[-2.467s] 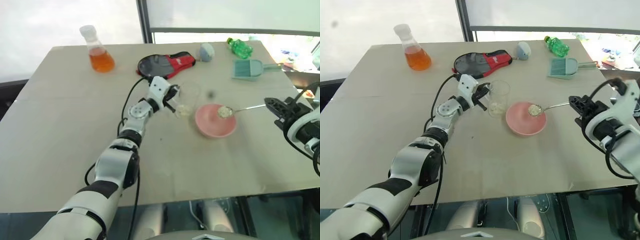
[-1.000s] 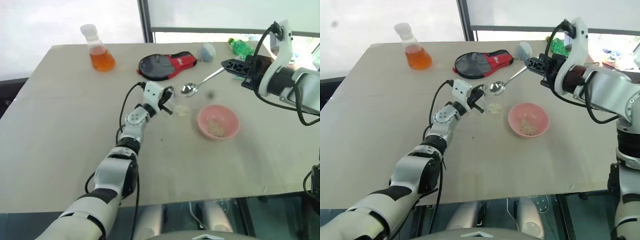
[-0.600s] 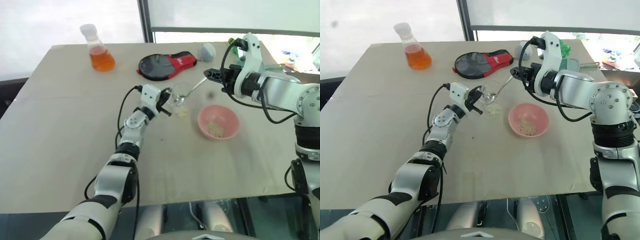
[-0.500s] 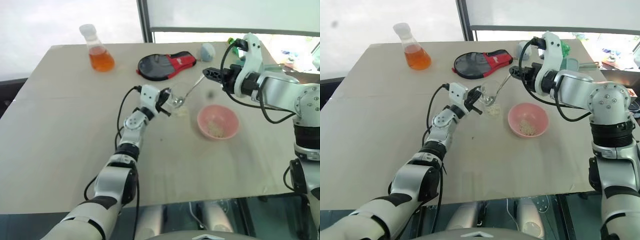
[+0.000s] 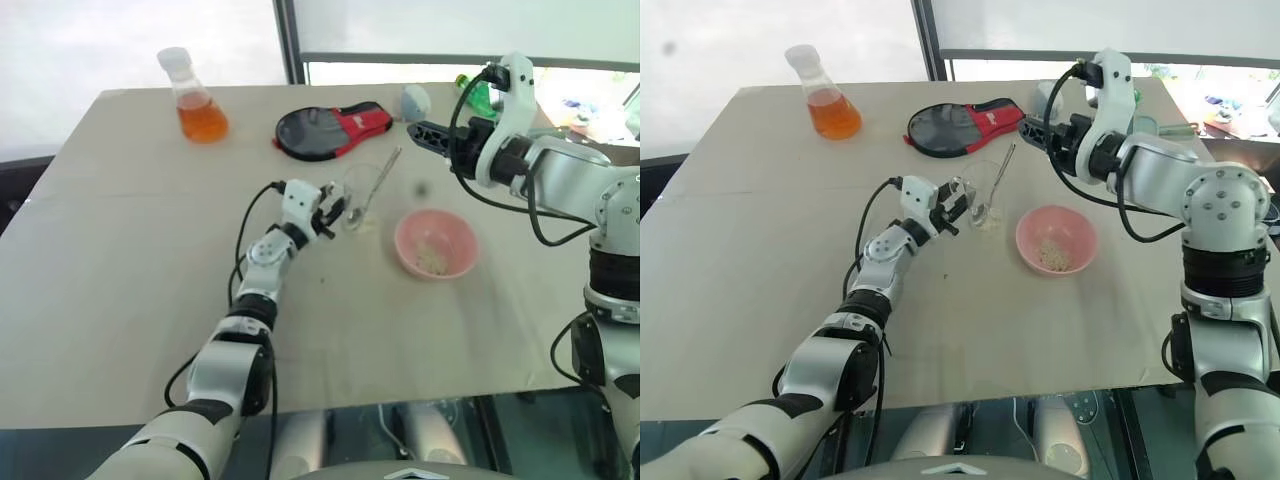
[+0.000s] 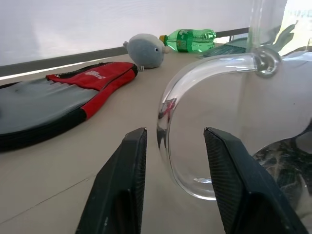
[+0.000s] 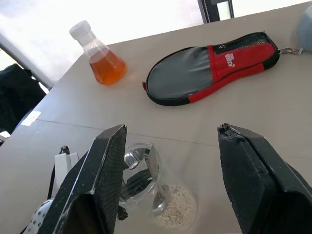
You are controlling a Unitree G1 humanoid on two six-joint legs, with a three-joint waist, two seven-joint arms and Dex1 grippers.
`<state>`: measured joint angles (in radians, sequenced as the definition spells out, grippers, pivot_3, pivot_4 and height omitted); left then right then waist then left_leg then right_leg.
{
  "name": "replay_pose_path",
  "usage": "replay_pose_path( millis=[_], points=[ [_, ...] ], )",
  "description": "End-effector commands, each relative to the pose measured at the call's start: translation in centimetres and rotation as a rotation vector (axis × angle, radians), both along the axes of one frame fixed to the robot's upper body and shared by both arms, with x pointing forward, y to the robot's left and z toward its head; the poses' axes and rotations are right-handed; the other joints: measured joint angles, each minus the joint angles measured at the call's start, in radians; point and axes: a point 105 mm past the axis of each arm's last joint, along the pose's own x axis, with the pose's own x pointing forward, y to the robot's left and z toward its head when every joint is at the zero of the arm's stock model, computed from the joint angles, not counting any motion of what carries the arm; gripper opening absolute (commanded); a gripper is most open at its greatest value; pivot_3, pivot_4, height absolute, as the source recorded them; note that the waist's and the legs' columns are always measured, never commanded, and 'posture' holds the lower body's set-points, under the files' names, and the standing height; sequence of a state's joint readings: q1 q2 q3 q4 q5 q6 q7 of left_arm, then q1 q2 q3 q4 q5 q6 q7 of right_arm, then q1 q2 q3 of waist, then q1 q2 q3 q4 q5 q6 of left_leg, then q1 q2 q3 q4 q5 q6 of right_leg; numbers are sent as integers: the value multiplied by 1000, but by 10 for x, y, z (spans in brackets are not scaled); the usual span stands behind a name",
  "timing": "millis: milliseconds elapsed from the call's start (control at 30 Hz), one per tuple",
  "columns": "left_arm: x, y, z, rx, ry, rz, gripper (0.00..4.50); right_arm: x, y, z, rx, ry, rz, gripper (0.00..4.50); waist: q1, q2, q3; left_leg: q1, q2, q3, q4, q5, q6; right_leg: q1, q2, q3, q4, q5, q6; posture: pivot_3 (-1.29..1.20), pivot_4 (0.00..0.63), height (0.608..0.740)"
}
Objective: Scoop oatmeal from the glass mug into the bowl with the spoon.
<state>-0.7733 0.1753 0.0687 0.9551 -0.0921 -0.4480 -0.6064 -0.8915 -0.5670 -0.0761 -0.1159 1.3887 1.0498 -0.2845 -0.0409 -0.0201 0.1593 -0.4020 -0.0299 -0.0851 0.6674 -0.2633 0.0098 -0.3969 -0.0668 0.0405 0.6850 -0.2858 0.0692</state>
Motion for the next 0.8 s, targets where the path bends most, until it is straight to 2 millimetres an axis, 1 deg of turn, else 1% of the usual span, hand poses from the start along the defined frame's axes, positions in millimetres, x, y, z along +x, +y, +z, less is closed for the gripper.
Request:
replay_pose_path(
  millis=[33,100,133,167,200,233,300,333,367,400,433,467,500,567,600,633,667,700,767,800],
  points=[
    [-7,15,17,-26,-67,7,2014,-14,-9,18,16,-119,6,2967,-1,0,0,0,0,0,0,0,0,0,0,0,0,0,0,0,150,740],
    [-15,22,25,-35,-93,3,2014,-21,-16,17,18,-167,-4,2967,-1,0,0,0,1,0,-2,0,0,0,0,0,-2,0,0,0,150,740],
    [-22,26,30,-48,-102,0,2014,-24,-23,15,-7,-200,-24,2967,-1,0,0,0,1,0,-3,0,0,0,0,0,-3,0,0,0,150,740],
    [-30,32,36,-55,-111,1,2014,-26,-35,7,-46,-223,-73,2967,1,1,0,-1,1,-1,-3,0,0,0,0,0,-5,0,0,0,150,740],
    [-36,36,40,-58,-115,0,2014,-28,-43,1,-77,-238,-105,2967,2,1,0,-2,1,-1,-4,0,0,-1,-1,-1,-6,0,0,0,150,740],
    [-47,40,44,-51,-120,-10,2014,-29,-60,-10,-130,-266,-176,2967,5,1,0,-2,1,-1,-3,0,0,-1,-1,-1,-6,0,0,0,150,740],
    [-67,43,47,-21,-112,-34,2014,-37,-83,-32,-246,-300,-244,2967,9,1,0,-6,0,-3,-3,0,0,-3,-2,-3,-8,0,0,0,150,740],
    [-77,45,45,-5,-92,-42,2014,-44,-91,-40,-260,-312,-254,2967,10,1,0,-8,0,-3,-2,0,0,-5,-3,-3,-8,0,0,0,150,740],
    [-86,49,38,6,-55,-41,2014,-53,-95,-48,-221,-296,-213,2967,10,1,0,-12,0,-3,-1,0,-1,-8,-3,-3,-7,0,0,0,150,740],
    [-95,53,30,15,-17,-37,2286,-61,-101,-54,-211,-302,-198,3499,11,2,0,-13,0,-2,-1,1,-2,-9,-3,-2,-6,0,0,0,150,740],
    [-102,58,20,30,20,-25,2560,-68,-106,-62,-220,-296,-182,3756,11,4,1,-12,0,-1,-1,1,-1,-10,-3,0,-6,0,0,0,150,740],
    [-110,66,7,46,68,-6,2834,-78,-110,-74,-218,-274,-152,4225,10,5,1,-12,0,0,-1,0,0,-9,-3,0,-6,1,1,0,150,740],
    [-116,73,-3,71,100,14,3366,-85,-113,-83,-227,-260,-133,4500,9,6,1,-11,0,0,-1,0,1,-9,-3,0,-5,1,1,0,150,740],
    [-133,88,-28,119,183,37,4255,-100,-131,-107,-266,-218,-145,4500,9,6,2,-7,1,0,-1,-1,1,-6,-1,0,-5,1,1,0,150,740],
    [-140,94,-36,134,211,48,4392,-108,-139,-120,-276,-178,-154,4500,11,6,2,-3,1,0,-2,-1,1,-1,-1,0,-5,1,1,0,150,740],
    [-147,98,-40,145,227,58,4392,-119,-145,-137,-298,-124,-137,4500,12,7,2,3,1,0,-4,-1,1,4,0,-1,-7,1,1,0,150,740],
    [-153,98,-40,155,232,58,4392,-129,-147,-151,-306,-77,-107,4500,14,7,3,9,2,0,-5,-2,2,11,0,-1,-9,1,1,0,150,740],
    [-159,94,-40,160,240,44,4392,-140,-148,-166,-320,-34,-68,4500,18,7,3,12,2,0,-6,-2,2,14,-1,-1,-11,0,1,0,150,740],
    [-170,87,-42,143,277,25,4392,-152,-150,-185,-343,5,-36,4500,27,9,4,19,4,2,-9,-2,2,22,-1,0,-18,0,0,0,150,740],
    [-176,86,-44,143,293,21,4392,-154,-151,-191,-342,12,-34,4500,28,9,4,19,5,3,-9,-2,2,22,-1,0,-19,-1,-2,0,150,740]
  ],
)
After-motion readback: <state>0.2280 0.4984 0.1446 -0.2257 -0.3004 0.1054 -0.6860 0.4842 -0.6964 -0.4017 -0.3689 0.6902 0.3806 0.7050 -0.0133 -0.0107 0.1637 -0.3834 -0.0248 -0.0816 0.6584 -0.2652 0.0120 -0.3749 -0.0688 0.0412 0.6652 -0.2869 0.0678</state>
